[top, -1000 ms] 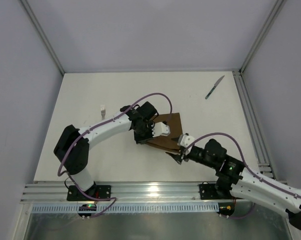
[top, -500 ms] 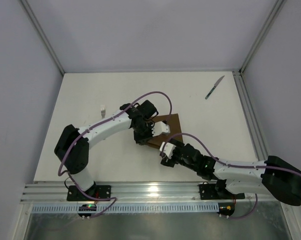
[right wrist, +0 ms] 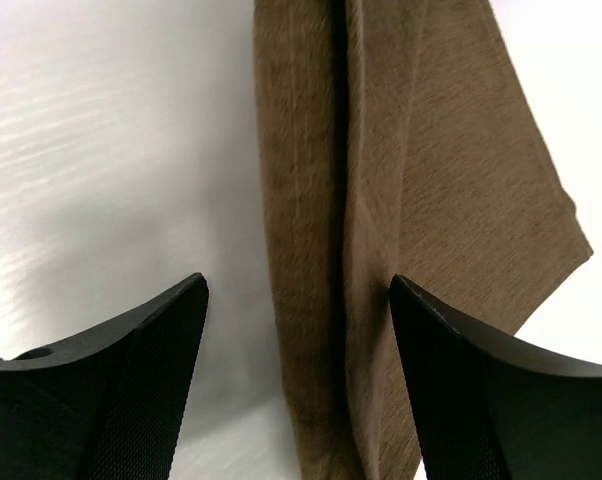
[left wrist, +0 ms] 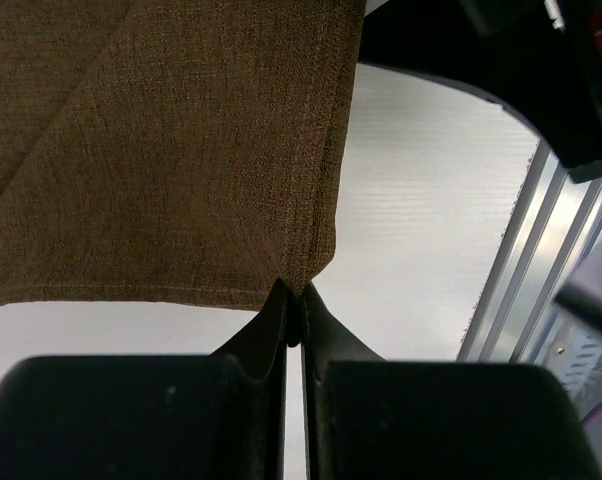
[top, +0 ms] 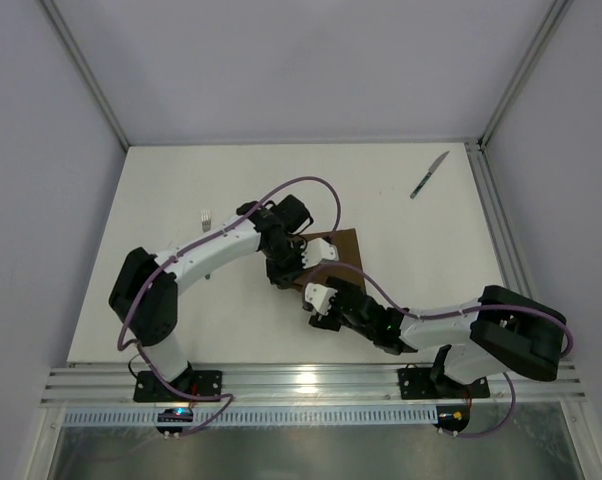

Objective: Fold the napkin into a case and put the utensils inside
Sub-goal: Pick up the upper triangle-folded napkin from the center of the board.

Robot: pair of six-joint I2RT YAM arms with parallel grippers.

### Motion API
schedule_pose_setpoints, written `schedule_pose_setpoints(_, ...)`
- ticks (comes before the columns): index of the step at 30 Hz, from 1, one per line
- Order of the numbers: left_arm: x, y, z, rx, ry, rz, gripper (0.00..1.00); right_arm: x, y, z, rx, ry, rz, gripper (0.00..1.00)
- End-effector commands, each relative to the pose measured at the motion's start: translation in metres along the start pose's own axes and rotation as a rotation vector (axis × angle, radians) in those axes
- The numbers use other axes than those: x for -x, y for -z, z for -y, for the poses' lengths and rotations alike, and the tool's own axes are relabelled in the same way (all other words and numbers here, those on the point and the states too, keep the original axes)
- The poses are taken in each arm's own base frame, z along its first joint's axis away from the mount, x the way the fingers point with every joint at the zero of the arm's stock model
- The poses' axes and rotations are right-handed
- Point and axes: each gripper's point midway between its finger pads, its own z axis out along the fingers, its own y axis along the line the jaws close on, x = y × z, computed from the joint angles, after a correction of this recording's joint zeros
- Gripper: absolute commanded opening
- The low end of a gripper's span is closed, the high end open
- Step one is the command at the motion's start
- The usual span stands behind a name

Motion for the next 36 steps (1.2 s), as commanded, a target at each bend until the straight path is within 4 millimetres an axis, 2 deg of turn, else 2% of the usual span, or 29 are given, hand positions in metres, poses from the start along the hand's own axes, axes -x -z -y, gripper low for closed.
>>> schedule_pose_setpoints(1, 0.013, 0.008, 0.004, -0.034, -0.028, 0.04, 0.0, 0.034, -0.012, 0.024, -0.114, -0.01, 0.07, 0.77)
schedule_pose_setpoints(5, 0.011, 0.008, 0.005, -0.044, -0.029, 0.035, 0.0, 0.028, -0.018, 0.023, -0.118, -0.005, 0.04, 0.7)
schedule_pose_setpoints(9, 0.008, 0.008, 0.004, -0.046, -0.022, 0.03, 0.0, 0.027, -0.016, 0.022, -0.112, -0.037, 0.034, 0.35)
schedule_pose_setpoints(12, 0.004, 0.008, 0.003, -0.047, -0.019, 0.023, 0.0, 0.032, -0.012, 0.02, -0.091, -0.055, 0.037, 0.23)
schedule_pose_setpoints(16, -0.004, 0.006, 0.001, -0.045, -0.009, 0.012, 0.0, 0.038, -0.003, 0.019, -0.062, -0.08, 0.044, 0.15)
schedule_pose_setpoints(20, -0.009, 0.001, 0.0, -0.048, 0.01, 0.014, 0.0, 0.047, -0.001, 0.007, 0.022, -0.114, 0.046, 0.05)
schedule_pose_setpoints(21, -0.012, -0.002, 0.001, -0.052, 0.014, 0.013, 0.02, 0.049, -0.001, 0.003, 0.045, -0.122, 0.042, 0.04)
schedule_pose_setpoints(22, -0.013, -0.004, 0.001, -0.05, 0.019, 0.018, 0.11, 0.051, -0.002, 0.0, 0.062, -0.146, 0.037, 0.04)
schedule_pose_setpoints(24, -0.015, -0.009, 0.003, -0.046, 0.022, 0.042, 0.2, 0.051, -0.004, -0.011, 0.117, -0.154, 0.023, 0.04)
schedule_pose_setpoints(25, -0.014, -0.009, 0.003, -0.041, 0.028, 0.058, 0.32, 0.049, -0.005, -0.013, 0.126, -0.167, 0.014, 0.04)
schedule_pose_setpoints(28, -0.009, -0.008, 0.011, -0.072, 0.042, 0.124, 0.49, 0.042, -0.011, -0.022, 0.163, -0.192, -0.037, 0.04)
schedule_pose_setpoints(32, -0.013, 0.005, 0.013, -0.079, 0.061, 0.188, 0.6, 0.038, -0.015, -0.031, 0.207, -0.254, -0.061, 0.04)
schedule_pose_setpoints(33, -0.015, 0.007, 0.009, -0.064, 0.064, 0.201, 0.62, 0.037, -0.016, -0.031, 0.207, -0.259, -0.065, 0.04)
schedule_pose_setpoints(35, -0.02, 0.012, 0.012, -0.067, 0.064, 0.235, 0.67, 0.037, -0.018, -0.029, 0.203, -0.273, -0.068, 0.04)
schedule_pose_setpoints(36, -0.021, 0.016, 0.006, -0.051, 0.075, 0.265, 0.72, 0.036, -0.02, -0.029, 0.204, -0.279, -0.072, 0.04)
